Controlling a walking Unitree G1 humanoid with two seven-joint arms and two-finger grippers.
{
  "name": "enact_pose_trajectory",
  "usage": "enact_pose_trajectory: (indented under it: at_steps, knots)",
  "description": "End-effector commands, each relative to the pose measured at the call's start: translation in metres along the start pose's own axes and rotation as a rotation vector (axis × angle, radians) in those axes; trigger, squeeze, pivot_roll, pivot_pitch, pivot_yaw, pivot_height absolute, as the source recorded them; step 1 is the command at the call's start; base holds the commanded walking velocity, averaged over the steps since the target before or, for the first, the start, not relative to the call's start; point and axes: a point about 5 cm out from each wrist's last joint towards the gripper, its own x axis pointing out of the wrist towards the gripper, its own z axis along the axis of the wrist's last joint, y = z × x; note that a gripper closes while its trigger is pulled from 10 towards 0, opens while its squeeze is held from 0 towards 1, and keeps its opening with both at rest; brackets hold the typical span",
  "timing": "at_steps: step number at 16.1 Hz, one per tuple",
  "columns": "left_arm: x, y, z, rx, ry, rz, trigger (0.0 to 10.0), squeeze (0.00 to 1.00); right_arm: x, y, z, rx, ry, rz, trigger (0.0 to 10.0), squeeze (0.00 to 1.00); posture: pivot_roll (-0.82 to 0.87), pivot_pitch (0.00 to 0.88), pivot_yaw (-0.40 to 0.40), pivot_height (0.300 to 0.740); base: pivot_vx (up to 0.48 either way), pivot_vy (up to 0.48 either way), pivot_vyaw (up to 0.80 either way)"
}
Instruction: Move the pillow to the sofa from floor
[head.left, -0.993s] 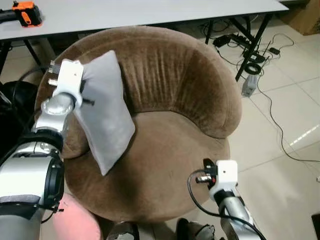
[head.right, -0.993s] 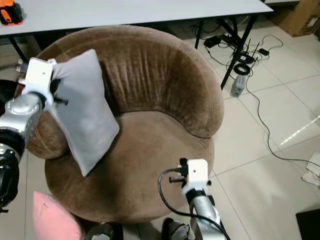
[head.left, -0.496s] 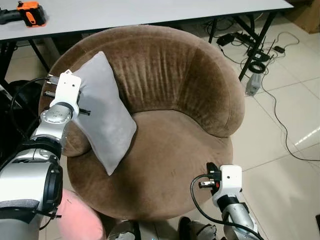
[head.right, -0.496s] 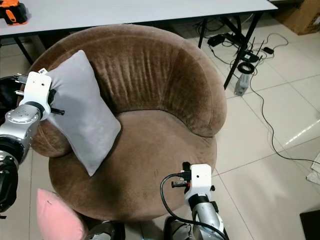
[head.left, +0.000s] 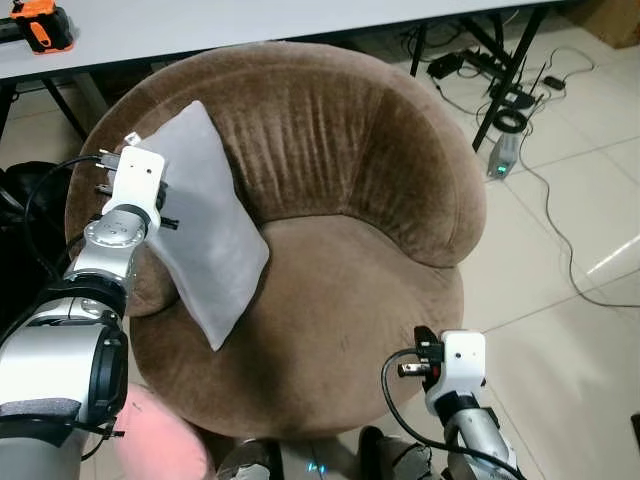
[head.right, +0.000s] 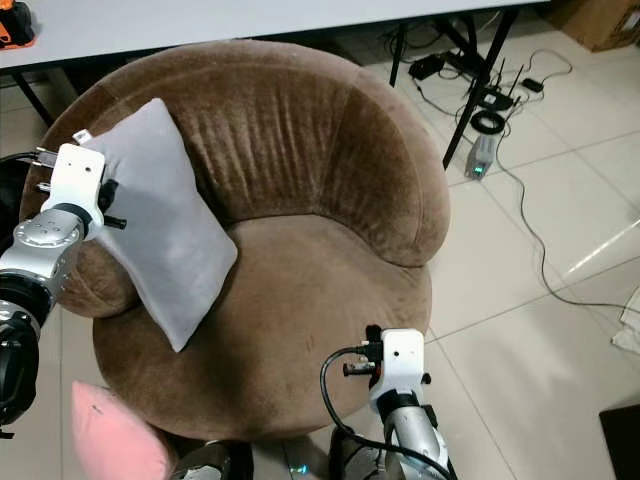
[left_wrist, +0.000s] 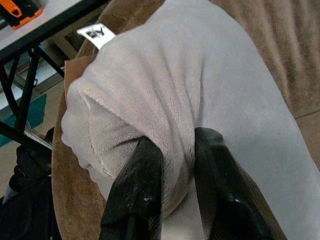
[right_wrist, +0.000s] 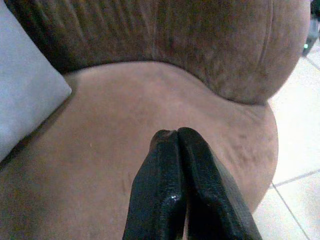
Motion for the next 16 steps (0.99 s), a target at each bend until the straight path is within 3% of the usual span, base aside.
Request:
enact_pose_trajectory:
  at_steps: [1,7,16]
  knots:
    - [-0.001,-0.004,-0.008,0.0,0.028,-0.013,10.0,1.0,-0.003,0.0,-0.002,-0.006,0.017,-0.008,10.0,0.0,-0.19,0.242,0.026,0.74,0.0,0.0,0.0]
    - [-0.001,-0.004,-0.008,-0.002,0.03,-0.017,10.0,1.0,-0.007,0.0,-0.003,-0.003,0.031,-0.013,10.0,0.0,-0.2,0.26,0.03,0.74,0.0,0.0,0.0]
    - [-0.003,-0.019,-0.021,0.005,0.065,-0.068,10.0,1.0,-0.01,0.0,-0.005,-0.003,0.044,-0.02,10.0,0.0,-0.21,0.255,0.032,0.74,0.0,0.0,0.0]
